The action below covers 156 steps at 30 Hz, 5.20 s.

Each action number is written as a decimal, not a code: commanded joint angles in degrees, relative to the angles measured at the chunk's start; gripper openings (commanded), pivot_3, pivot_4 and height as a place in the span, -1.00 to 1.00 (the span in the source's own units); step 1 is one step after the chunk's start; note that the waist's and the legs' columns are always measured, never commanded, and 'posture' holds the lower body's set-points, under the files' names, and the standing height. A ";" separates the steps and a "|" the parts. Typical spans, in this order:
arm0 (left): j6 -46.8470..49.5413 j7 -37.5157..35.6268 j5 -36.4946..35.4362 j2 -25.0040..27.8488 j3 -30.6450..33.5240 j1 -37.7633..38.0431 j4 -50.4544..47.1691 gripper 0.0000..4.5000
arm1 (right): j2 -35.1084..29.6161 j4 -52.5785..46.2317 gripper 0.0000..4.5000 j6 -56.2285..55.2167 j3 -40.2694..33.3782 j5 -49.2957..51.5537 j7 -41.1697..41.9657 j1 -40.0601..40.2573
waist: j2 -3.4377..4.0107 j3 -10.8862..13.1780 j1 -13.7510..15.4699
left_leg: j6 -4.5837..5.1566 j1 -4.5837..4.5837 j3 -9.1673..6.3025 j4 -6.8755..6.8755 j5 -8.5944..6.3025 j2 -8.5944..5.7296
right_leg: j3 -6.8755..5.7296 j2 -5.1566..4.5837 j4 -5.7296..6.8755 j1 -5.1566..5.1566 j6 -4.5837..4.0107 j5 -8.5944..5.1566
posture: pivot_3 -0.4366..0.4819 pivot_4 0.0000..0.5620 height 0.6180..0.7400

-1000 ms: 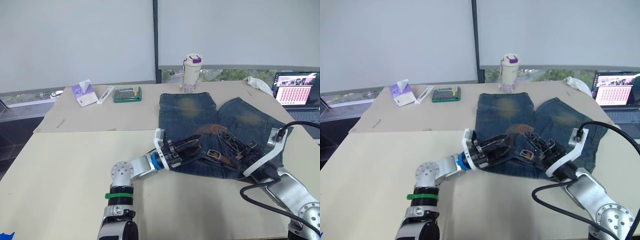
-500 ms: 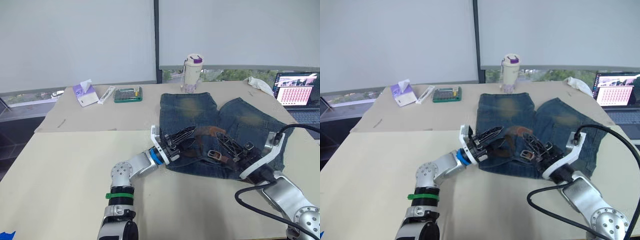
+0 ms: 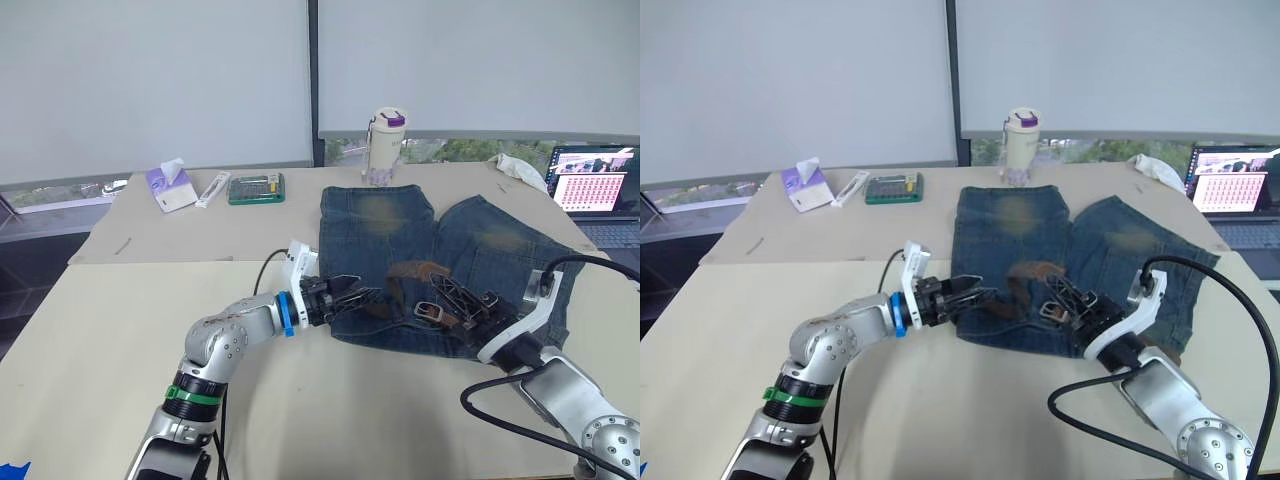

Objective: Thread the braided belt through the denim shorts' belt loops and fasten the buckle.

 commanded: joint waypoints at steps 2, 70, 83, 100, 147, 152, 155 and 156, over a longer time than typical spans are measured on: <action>-16.14 -4.08 11.29 0.62 -2.81 0.31 -3.05 0.59 | -0.29 -0.68 -1.00 -1.46 -0.31 -0.21 1.26 -0.38 | -0.03 0.01 0.30 | 0.01 -0.03 0.00 0.01 0.00 0.03 | 0.00 -0.02 -0.01 0.00 0.01 0.00 | -0.05 -0.47 1.00; -37.51 -18.39 16.40 2.54 8.66 0.63 18.88 -1.00 | -18.47 13.37 0.54 -19.32 14.24 -72.89 48.91 -0.87 | -0.25 0.10 -0.28 | 0.18 0.35 0.07 0.12 -0.03 0.07 | 0.01 0.11 0.08 0.01 0.06 0.11 | -0.05 -0.47 1.00; -37.48 -19.06 16.81 2.40 8.40 1.10 18.85 -1.00 | -17.60 12.99 0.54 -10.28 16.28 -78.17 47.06 -2.26 | -0.25 0.01 0.15 | 0.18 0.35 0.03 0.13 -0.03 0.07 | -0.01 0.03 0.08 0.01 0.04 0.12 | -0.05 -0.47 1.00; -36.65 -18.88 17.04 2.40 8.12 2.22 18.04 -1.00 | -17.50 12.49 -0.74 -5.52 25.41 -88.87 45.20 -8.18 | -0.32 -0.04 -0.36 | 0.18 0.40 0.03 0.14 -0.03 0.08 | -0.01 0.05 0.11 0.03 0.04 0.12 | -0.05 -0.47 1.00; -27.44 -20.32 11.16 17.03 18.55 20.15 3.68 -1.00 | -3.55 38.36 -0.99 -55.40 44.41 -106.25 61.15 -28.80 | -0.46 -0.10 -1.99 | 0.16 0.61 -0.23 -0.03 -0.05 0.48 | -0.01 0.17 0.22 -0.18 -0.23 0.20 | -0.05 -0.47 1.00; -28.67 -20.18 15.12 16.61 14.71 17.91 4.87 -1.00 | -7.93 37.73 -0.99 -52.89 36.61 -104.34 57.72 -24.83 | -0.43 -0.10 -0.67 | 0.15 0.61 -0.26 -0.02 -0.05 0.18 | -0.02 -0.06 0.19 -0.10 -0.23 0.19 | -0.05 -0.47 1.00; -31.72 -14.85 20.40 13.98 12.39 13.48 7.70 -1.00 | -7.33 34.04 -0.99 -49.32 31.07 -99.08 55.39 -21.31 | -0.44 -0.10 0.50 | 0.15 0.60 -0.27 0.04 -0.04 0.09 | -0.05 -0.10 0.14 -0.04 -0.23 0.20 | -0.05 -0.47 1.00; -32.52 -12.09 22.14 12.43 11.86 11.77 8.54 -1.00 | -6.36 32.21 -0.99 -48.08 29.29 -97.22 54.13 -20.02 | -0.44 -0.10 0.60 | 0.15 0.55 -0.26 0.06 -0.04 0.06 | -0.08 -0.11 0.12 -0.03 -0.23 0.20 | -0.05 -0.47 1.00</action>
